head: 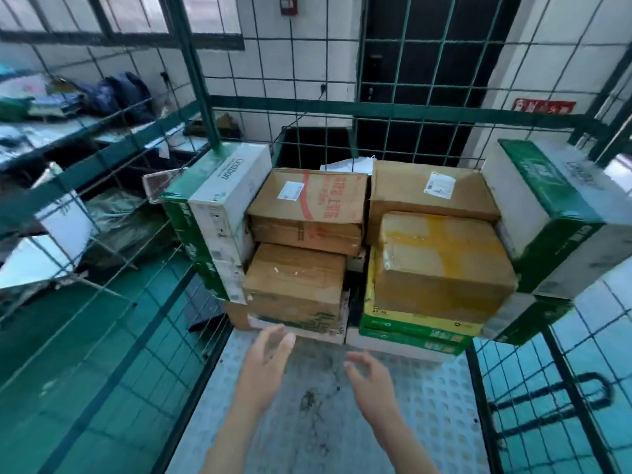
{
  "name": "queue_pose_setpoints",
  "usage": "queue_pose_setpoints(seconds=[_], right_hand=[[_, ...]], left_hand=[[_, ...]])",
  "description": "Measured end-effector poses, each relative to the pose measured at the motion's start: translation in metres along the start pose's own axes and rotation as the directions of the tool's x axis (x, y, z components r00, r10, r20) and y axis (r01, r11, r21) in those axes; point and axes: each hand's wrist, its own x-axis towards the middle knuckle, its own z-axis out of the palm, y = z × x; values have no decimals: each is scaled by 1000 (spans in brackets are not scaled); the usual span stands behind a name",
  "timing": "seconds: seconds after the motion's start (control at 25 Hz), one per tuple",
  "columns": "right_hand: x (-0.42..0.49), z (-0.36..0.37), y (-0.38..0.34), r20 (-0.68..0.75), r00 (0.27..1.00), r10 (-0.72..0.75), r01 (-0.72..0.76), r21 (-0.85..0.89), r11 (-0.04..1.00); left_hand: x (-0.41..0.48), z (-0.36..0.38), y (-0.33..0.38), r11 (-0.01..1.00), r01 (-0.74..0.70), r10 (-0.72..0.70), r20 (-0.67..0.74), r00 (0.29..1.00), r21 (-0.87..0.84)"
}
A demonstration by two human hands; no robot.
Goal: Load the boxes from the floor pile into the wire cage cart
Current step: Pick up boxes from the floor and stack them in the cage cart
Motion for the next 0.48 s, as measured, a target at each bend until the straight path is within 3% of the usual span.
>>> queue_pose_setpoints(seconds=[0.24,0.48], right_hand=[[-85,100,-24,230,960,-157,174,-53,983],[-192,202,-42,515,830,-215,306,-98,947]], left_hand=[[-104,-118,-66,987,90,-117,-206,971,-136],[-230,-233,-118,971,57,-157,-439,885,-232]])
